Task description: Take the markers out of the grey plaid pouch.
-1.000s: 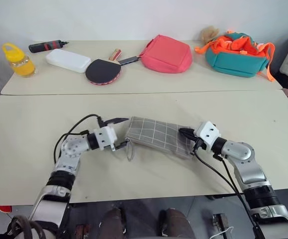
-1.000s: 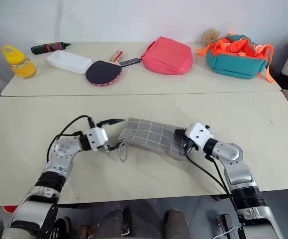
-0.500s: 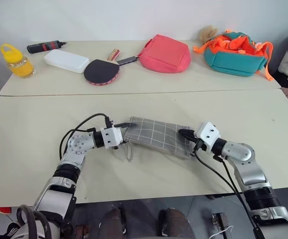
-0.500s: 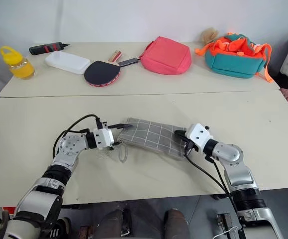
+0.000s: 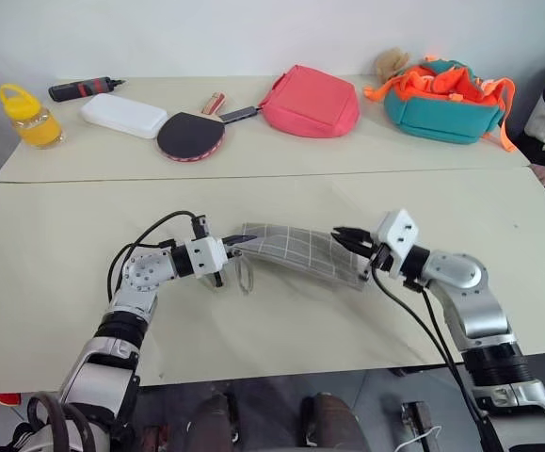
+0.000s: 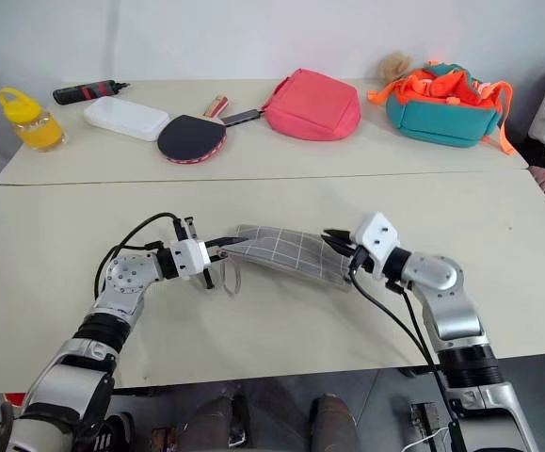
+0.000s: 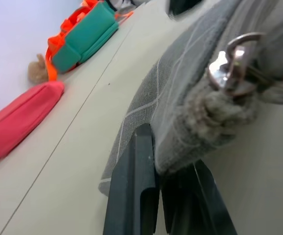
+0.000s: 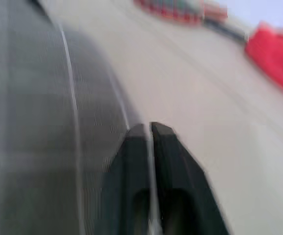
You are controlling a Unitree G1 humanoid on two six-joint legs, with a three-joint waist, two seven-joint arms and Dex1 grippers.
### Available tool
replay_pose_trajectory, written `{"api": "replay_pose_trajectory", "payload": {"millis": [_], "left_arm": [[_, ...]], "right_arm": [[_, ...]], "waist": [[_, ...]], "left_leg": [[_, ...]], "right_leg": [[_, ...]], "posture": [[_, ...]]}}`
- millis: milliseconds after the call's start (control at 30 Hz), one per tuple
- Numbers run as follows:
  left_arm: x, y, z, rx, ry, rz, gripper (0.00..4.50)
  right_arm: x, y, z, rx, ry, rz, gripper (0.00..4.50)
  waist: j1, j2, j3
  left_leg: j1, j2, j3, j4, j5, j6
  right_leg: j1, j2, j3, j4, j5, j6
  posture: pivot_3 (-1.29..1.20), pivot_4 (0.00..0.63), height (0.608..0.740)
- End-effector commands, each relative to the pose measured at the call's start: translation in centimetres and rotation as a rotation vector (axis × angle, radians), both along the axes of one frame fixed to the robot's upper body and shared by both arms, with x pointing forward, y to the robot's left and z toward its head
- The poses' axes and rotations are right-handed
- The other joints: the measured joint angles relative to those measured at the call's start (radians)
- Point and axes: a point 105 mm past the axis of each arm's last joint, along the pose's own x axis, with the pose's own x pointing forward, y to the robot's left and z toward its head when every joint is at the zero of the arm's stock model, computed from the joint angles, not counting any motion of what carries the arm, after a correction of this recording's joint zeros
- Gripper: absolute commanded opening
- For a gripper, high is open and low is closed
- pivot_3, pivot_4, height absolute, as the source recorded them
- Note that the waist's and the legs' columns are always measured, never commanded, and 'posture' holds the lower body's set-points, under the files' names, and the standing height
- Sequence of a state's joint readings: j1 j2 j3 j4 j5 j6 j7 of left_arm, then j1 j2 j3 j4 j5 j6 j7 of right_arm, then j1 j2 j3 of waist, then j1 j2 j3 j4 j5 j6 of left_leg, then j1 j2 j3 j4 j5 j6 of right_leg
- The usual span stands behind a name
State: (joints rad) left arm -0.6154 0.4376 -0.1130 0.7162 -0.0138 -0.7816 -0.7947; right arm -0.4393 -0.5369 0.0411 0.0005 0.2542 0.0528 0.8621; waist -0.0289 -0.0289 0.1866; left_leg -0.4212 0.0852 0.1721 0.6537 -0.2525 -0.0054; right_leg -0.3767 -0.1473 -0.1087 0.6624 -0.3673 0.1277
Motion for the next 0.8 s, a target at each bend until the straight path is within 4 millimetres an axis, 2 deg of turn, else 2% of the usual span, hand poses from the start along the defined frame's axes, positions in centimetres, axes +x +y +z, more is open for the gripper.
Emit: {"api": "replay_pose_trajectory", "payload": {"millis": [33, 200, 300, 400, 600, 700, 800], "left_arm": [[0.5, 0.8, 1.5, -0.041, -0.018, 0.092, 0.00], [0.5, 1.4, 2.8, -0.121, 0.021, 0.225, 0.00], [0.0, 1.4, 3.7, -0.188, 0.066, 0.262, 0.00], [-0.5, 1.3, 3.9, -0.206, 0.098, 0.273, 0.00], [-1.4, 1.3, 4.0, -0.205, 0.129, 0.266, 0.00], [-1.5, 1.3, 4.2, -0.220, 0.137, 0.271, 0.00], [-1.1, 1.5, 4.1, -0.214, 0.142, 0.295, 0.00]], "right_arm": [[-2.0, 1.9, 3.5, -0.013, -0.095, 0.124, 1.69], [-4.2, 4.1, 2.1, -0.251, -0.171, 0.248, 3.41], [-4.1, 4.7, 1.0, -0.387, -0.269, 0.250, 3.41], [-2.8, 4.1, 0.0, -0.509, -0.346, 0.204, 3.41], [-0.3, 3.3, 0.4, -0.542, -0.444, 0.096, 3.41], [0.0, 3.6, 1.5, -0.481, -0.475, 0.078, 3.41], [-0.6, 4.3, 2.2, -0.424, -0.487, 0.108, 3.41]], "waist": [[0.001, 0.000, 0.000], [0.004, 0.000, 0.000], [0.003, 0.000, 0.000], [0.003, 0.000, 0.000], [0.001, 0.000, 0.000], [0.001, 0.000, 0.000], [0.002, 0.000, 0.000]], "left_leg": [[0.000, 0.000, 0.000, 0.000, 0.000, 0.000], [-0.001, 0.000, 0.000, 0.000, 0.000, 0.000], [-0.001, 0.000, 0.000, 0.000, 0.000, 0.000], [-0.001, 0.000, 0.001, 0.001, 0.000, 0.000], [0.000, 0.000, 0.001, 0.002, 0.000, 0.000], [0.000, 0.000, 0.001, 0.001, 0.000, 0.000], [0.000, 0.000, 0.001, 0.001, 0.000, 0.000]], "right_leg": [[0.000, 0.000, 0.000, 0.000, 0.000, 0.000], [0.000, 0.000, 0.000, -0.001, 0.000, 0.000], [0.000, 0.000, 0.000, -0.001, 0.000, 0.000], [0.000, 0.000, 0.000, 0.000, 0.000, 0.000], [0.000, 0.000, 0.000, 0.000, 0.000, 0.000], [0.000, 0.000, 0.000, 0.000, 0.000, 0.000], [0.000, 0.000, 0.000, 0.000, 0.000, 0.000]], "posture": [[0.00, 0.150, 0.740], [0.00, 0.150, 0.740], [0.00, 0.150, 0.740], [0.00, 0.150, 0.740], [0.00, 0.150, 0.740], [0.00, 0.150, 0.740], [0.00, 0.150, 0.740]]}}
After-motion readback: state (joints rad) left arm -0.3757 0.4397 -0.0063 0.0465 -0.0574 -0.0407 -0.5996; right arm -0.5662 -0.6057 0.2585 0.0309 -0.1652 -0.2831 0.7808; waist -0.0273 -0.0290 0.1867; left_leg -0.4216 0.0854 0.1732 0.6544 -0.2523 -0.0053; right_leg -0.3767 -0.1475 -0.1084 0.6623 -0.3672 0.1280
